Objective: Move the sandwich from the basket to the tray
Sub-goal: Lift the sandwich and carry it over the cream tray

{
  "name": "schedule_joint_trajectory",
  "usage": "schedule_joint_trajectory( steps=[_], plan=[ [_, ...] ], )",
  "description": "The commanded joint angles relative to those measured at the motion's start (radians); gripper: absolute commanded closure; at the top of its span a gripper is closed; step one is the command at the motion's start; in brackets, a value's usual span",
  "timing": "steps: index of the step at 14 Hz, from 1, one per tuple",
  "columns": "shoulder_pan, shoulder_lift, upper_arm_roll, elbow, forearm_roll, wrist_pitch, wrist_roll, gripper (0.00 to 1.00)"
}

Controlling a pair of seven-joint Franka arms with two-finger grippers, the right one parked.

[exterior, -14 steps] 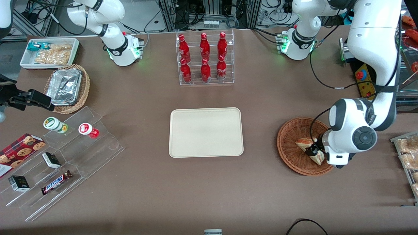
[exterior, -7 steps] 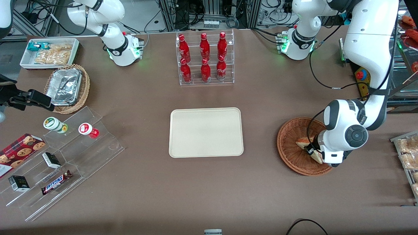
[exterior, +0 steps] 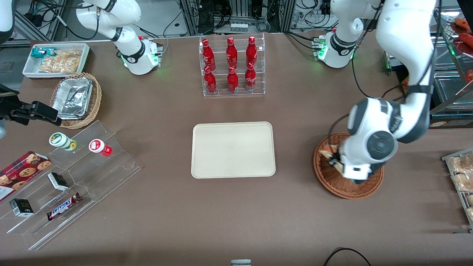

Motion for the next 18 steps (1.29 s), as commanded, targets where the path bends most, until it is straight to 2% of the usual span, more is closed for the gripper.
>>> schedule_joint_trajectory(
  steps=[1,4,7,12,14,18],
  plan=[
    [-0.148,0.075,0.015,0.11,0.003,-0.041,-0.101,0.75],
    [-0.289,0.201,0.013,0.245,0.0,-0.035,-0.102,0.75],
    [-0.372,0.327,-0.002,0.386,-0.003,-0.017,-0.07,0.75],
    [-0.374,0.439,-0.151,0.452,-0.005,0.159,0.265,0.75],
    [-0.389,0.485,-0.171,0.485,0.003,0.163,0.28,0.75],
    [-0.415,0.488,-0.162,0.474,0.043,0.152,0.272,0.75]
  ],
)
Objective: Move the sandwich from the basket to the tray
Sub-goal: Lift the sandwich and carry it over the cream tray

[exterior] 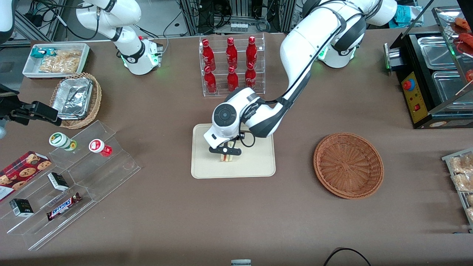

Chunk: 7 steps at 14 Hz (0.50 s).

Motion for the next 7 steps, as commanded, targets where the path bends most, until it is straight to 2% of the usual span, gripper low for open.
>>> schedule_joint_trajectory(
  steps=[1,4,7],
  plan=[
    [-0.011,0.015,0.005,0.04,0.032,-0.017,-0.001,0.75],
    [-0.009,0.014,0.01,0.04,0.082,-0.018,-0.1,0.74],
    [-0.011,0.02,0.018,0.037,0.085,-0.014,-0.212,0.74]
  ],
)
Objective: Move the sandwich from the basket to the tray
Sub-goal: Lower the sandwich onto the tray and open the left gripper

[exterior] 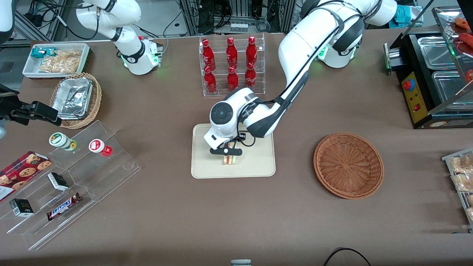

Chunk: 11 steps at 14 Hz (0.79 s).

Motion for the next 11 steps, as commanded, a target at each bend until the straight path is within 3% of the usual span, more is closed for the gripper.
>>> schedule_joint_trajectory(
  steps=[1,5,6,7,8,11],
  plan=[
    [-0.01,0.017,0.008,0.016,0.025,-0.012,-0.101,0.74],
    [-0.008,0.017,0.007,-0.01,0.05,-0.007,-0.101,0.68],
    [-0.008,0.013,0.007,-0.012,0.048,-0.009,-0.099,0.53],
    [-0.007,0.007,0.008,-0.012,0.048,-0.013,-0.096,0.1],
    [-0.004,-0.008,0.008,-0.01,0.05,-0.019,-0.092,0.0],
    [0.028,-0.101,0.007,-0.009,0.043,-0.114,-0.064,0.0]
  ],
)
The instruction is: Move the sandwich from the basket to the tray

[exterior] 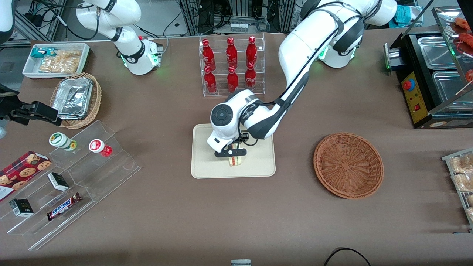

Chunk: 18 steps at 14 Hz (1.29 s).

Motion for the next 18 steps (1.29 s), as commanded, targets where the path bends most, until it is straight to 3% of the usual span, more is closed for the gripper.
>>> schedule_joint_trajectory(
  steps=[1,6,13,18],
  plan=[
    [0.032,-0.13,0.002,-0.015,0.012,-0.11,0.029,0.0],
    [0.162,-0.308,0.001,-0.034,0.006,-0.325,0.149,0.0],
    [0.411,-0.722,0.002,-0.42,0.006,-0.39,0.405,0.0],
    [0.58,-0.85,0.002,-0.433,-0.029,-0.509,0.631,0.0]
  ],
)
